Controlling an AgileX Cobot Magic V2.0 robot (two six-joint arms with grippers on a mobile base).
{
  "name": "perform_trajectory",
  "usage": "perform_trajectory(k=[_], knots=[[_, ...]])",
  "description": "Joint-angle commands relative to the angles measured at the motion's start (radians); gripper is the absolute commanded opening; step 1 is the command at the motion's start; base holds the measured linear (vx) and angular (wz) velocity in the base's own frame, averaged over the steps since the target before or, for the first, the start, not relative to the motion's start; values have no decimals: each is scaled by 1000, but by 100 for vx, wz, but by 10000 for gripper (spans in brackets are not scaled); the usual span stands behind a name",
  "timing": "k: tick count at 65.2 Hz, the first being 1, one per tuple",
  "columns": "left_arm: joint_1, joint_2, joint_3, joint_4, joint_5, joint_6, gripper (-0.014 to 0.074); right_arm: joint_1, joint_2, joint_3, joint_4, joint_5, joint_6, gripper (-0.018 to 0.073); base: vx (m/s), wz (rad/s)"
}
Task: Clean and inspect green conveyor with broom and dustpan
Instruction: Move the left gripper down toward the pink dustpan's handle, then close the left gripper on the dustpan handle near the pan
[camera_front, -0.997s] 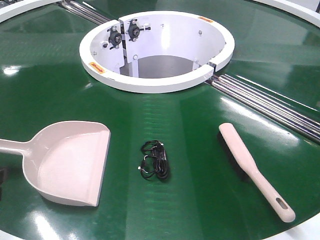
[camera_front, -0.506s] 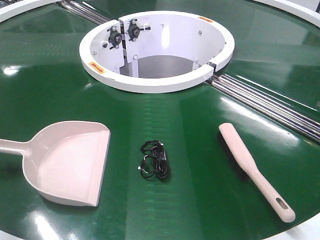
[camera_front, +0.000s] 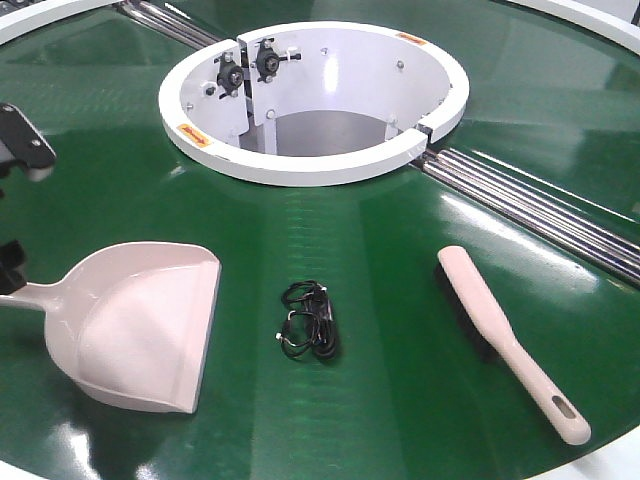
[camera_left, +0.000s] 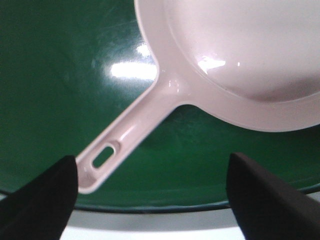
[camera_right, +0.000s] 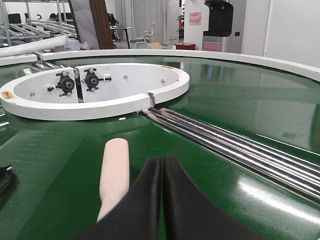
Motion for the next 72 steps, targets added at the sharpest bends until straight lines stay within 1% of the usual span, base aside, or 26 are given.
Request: perform_trajectory(k=[1,4,10,15,17,23,36,40,55,72], knots=[[0,7,-34,9,-71,182,575,1,-11,3,-3,-74,-2,-8,0,0],[0,21,-34,9,-87,250,575,1,-11,3,-3,-74,-2,-8,0,0],[0,39,-34,5,-135,412,575,1,-11,3,-3,-74,-2,-8,0,0],[0,55,-34,12,-127,489,572,1,-11,3,-3,-74,-2,-8,0,0],[0,60,-34,20,-121,505,567,1,-11,3,-3,-74,-2,-8,0,0],[1,83,-34,39,-103,505,546,1,-11,3,-3,-74,-2,-8,0,0],[1,127,-34,30,-71,505,510,1,-11,3,-3,-74,-2,-8,0,0],[4,130,-34,30,-69,505,510,1,-11,3,-3,-74,-2,-8,0,0],[49,158,-34,27,-65,505,510,1,-11,3,-3,-74,-2,-8,0,0],[51,215,-34,32,-87,510,510,1,-11,3,-3,-74,-2,-8,0,0]])
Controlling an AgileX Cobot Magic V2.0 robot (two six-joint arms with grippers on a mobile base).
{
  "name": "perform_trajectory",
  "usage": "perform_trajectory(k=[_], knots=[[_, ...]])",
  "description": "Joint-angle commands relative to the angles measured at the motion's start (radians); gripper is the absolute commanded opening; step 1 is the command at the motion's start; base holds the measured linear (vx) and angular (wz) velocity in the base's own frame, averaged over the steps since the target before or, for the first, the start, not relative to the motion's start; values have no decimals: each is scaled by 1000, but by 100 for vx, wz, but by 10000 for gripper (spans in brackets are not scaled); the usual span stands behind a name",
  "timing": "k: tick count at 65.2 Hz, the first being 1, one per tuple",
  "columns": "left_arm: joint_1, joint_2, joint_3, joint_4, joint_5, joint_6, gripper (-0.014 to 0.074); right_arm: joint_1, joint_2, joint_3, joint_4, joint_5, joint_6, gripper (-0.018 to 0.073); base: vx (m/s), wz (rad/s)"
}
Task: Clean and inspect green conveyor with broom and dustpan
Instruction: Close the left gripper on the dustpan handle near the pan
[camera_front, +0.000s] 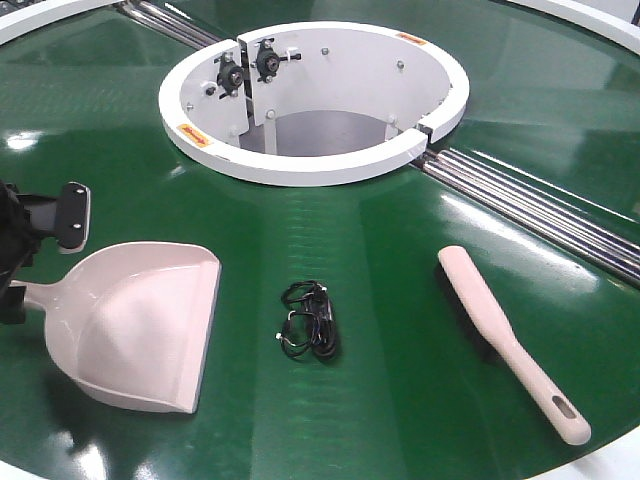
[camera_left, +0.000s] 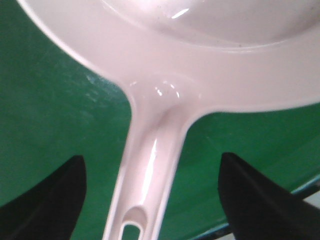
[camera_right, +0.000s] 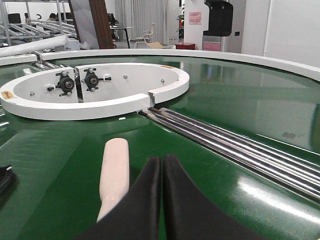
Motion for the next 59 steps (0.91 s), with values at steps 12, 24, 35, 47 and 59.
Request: perform_trajectory(k=[12,24,35,47,59], knots=[[0,22,-28,21,-40,9,510,1,-11,3,-4,-74,-2,-8,0,0],[0,45,-28,62,-39,34,477,1,-11,3,-4,-74,-2,-8,0,0],[0,50,-28,56,-27,130,339,1,-11,3,-4,-74,-2,-8,0,0],[-3,50,-28,55,-9,146,102,1,-11,3,-4,-74,-2,-8,0,0],[-3,48,-29,-26,44,143,-8,1,-11,3,-4,-74,-2,-8,0,0]])
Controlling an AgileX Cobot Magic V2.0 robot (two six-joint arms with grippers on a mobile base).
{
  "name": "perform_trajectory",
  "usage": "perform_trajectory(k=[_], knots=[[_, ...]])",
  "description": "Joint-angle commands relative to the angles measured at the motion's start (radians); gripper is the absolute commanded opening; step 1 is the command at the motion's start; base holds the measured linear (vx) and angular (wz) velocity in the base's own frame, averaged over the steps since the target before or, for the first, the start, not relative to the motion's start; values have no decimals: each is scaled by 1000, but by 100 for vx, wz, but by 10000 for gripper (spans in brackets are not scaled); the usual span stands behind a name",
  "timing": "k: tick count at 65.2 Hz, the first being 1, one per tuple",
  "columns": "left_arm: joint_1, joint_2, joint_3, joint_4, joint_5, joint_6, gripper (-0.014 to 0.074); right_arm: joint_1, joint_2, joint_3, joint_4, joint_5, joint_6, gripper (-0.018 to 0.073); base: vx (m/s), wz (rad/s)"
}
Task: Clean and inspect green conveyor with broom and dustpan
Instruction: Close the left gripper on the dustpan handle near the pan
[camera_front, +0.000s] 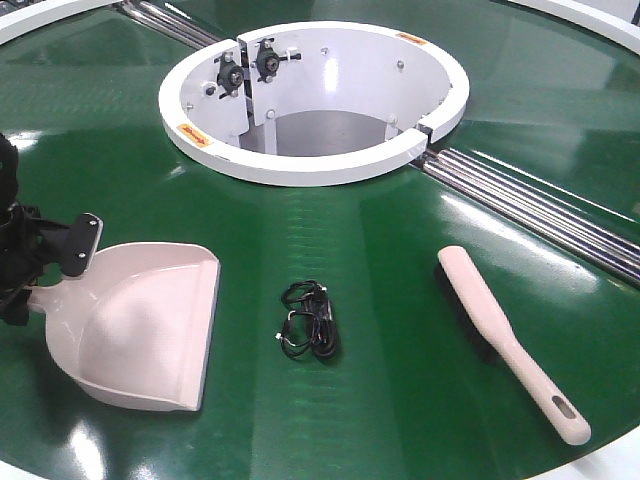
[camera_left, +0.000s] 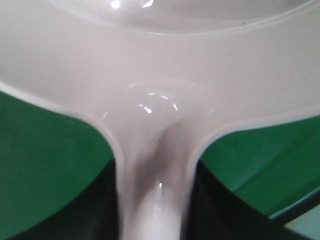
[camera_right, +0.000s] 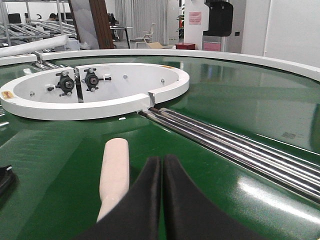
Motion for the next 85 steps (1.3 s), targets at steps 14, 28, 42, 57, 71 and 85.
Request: perform_trajectory(k=[14,28,42,57,71,85], knots=[[-13,-80,-29,-90,51,-74,-8,1,-11,3,-4,-74,-2,-8,0,0],[-57,-88,-29,-4,51,-135,-8,1,-11,3,-3,-74,-2,-8,0,0],[-123,-86,-29,31,32,-165,-8,1,-11,3,-3,-74,-2,-8,0,0],[-160,-84,-29,61,29,-197,-8,1,-11,3,-2,-74,-2,-8,0,0],[-190,-84,-29,61,29,-198,-8,1,-11,3,81,-74,-2,-8,0,0],[-192,-84,-29,61,29,-243,-8,1,-11,3,129,-74,-2,-8,0,0]])
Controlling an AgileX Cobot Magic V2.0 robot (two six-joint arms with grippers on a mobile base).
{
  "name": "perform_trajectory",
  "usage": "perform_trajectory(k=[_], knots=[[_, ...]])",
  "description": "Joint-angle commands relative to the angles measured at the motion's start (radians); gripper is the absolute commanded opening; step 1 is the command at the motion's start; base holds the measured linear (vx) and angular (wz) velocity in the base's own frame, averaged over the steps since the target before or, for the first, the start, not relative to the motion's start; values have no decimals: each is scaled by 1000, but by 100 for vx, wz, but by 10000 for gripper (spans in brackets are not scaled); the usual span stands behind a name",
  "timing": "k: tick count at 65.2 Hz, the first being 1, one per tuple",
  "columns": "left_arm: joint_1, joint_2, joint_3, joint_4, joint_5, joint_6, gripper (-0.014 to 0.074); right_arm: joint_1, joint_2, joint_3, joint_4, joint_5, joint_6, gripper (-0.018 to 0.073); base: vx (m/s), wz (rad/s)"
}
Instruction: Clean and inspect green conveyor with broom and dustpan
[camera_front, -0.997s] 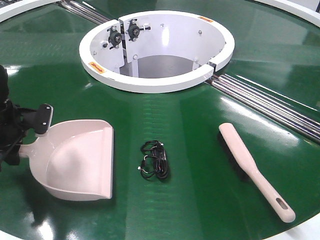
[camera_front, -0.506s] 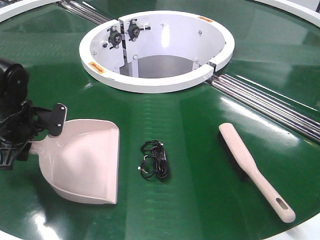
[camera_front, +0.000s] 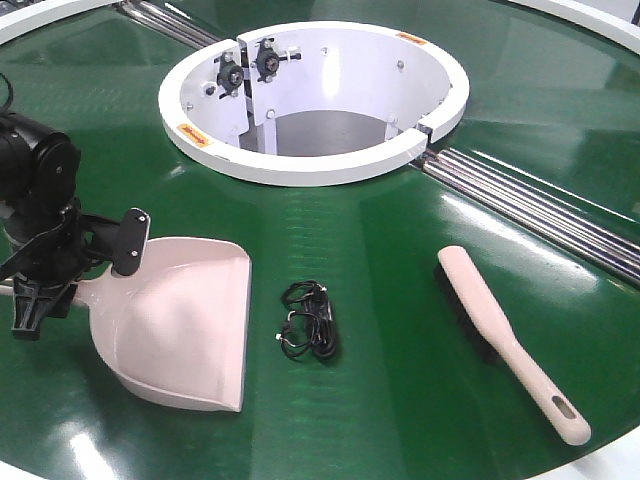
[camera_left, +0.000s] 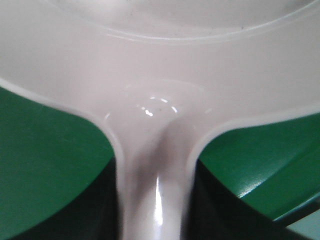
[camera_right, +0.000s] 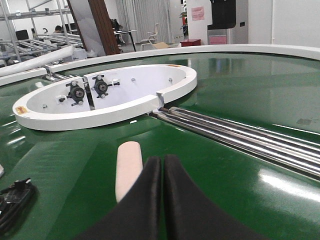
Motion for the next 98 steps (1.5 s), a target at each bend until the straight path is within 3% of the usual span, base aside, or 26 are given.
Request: perform_trajectory(k=[1,98], knots=[[-12,-49,-26,-17,-2,-29,-8,1,-11,3,8,-74,-2,-8,0,0],[-12,-49,-26,-18,-3,-27,-7,1,-11,1,3,-90,-2,-8,0,0]])
